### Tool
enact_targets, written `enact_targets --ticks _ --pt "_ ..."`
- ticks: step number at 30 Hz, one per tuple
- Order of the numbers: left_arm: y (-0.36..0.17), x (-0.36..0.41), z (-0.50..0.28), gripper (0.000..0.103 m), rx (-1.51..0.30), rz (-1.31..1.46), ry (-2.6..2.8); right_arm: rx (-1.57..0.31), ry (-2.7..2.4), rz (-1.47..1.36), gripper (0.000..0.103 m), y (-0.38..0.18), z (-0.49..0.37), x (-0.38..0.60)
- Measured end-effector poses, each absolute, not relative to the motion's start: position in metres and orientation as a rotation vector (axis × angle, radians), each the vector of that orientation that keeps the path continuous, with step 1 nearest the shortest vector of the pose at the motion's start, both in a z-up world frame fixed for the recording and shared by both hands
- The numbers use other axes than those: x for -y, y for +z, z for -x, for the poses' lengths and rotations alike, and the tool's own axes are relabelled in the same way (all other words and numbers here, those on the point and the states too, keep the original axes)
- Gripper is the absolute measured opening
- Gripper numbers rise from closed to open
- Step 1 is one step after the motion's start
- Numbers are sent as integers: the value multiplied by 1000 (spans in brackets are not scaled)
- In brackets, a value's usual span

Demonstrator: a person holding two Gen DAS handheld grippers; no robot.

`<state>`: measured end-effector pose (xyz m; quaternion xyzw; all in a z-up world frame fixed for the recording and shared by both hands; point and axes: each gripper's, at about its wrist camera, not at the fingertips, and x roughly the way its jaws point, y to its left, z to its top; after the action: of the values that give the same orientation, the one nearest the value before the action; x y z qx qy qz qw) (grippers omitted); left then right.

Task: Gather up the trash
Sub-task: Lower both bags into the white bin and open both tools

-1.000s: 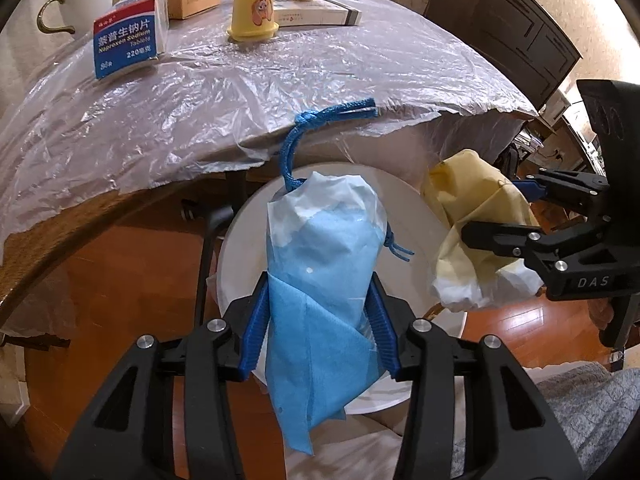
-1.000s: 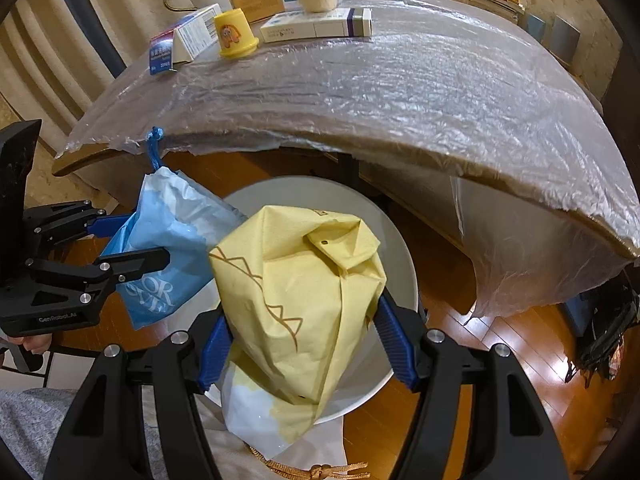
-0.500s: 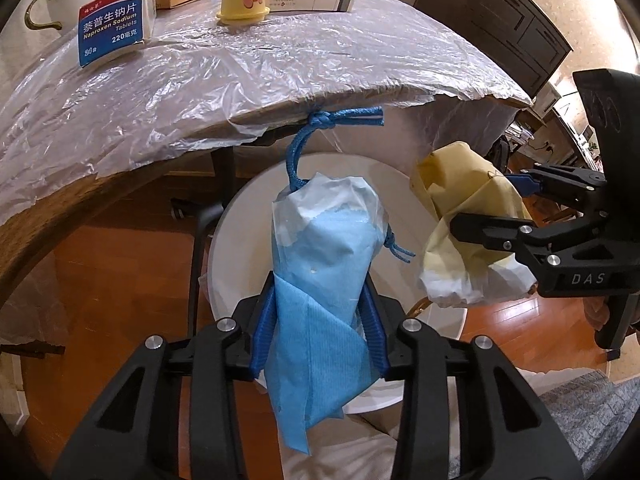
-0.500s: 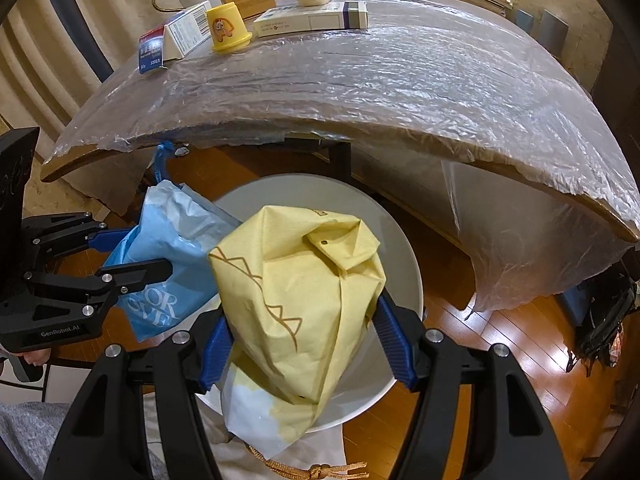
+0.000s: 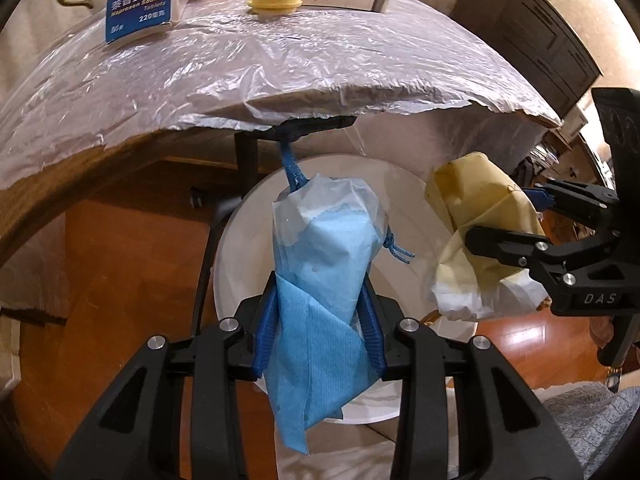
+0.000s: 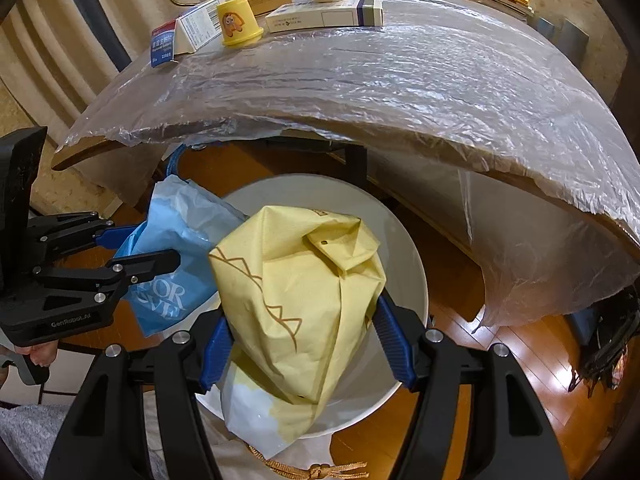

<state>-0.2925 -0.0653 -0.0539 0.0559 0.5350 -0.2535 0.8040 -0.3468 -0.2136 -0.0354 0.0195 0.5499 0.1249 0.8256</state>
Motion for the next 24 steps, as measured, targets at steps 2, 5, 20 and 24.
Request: enact_targets --ticks 2,5,20,24 --pt "-55 69 297 39 -1143 -125 -523 -1163 267 -33 63 -37 350 215" --pt "-56 71 302 39 -1142 -134 -497 -1155 262 -29 63 -41 352 220" --pt "-60 84 307 39 -1153 -153 -461 -1162 236 -51 63 -59 352 223" --pt "-64 90 305 39 -1160 -167 -460 -1172 231 -50 63 -64 349 224"
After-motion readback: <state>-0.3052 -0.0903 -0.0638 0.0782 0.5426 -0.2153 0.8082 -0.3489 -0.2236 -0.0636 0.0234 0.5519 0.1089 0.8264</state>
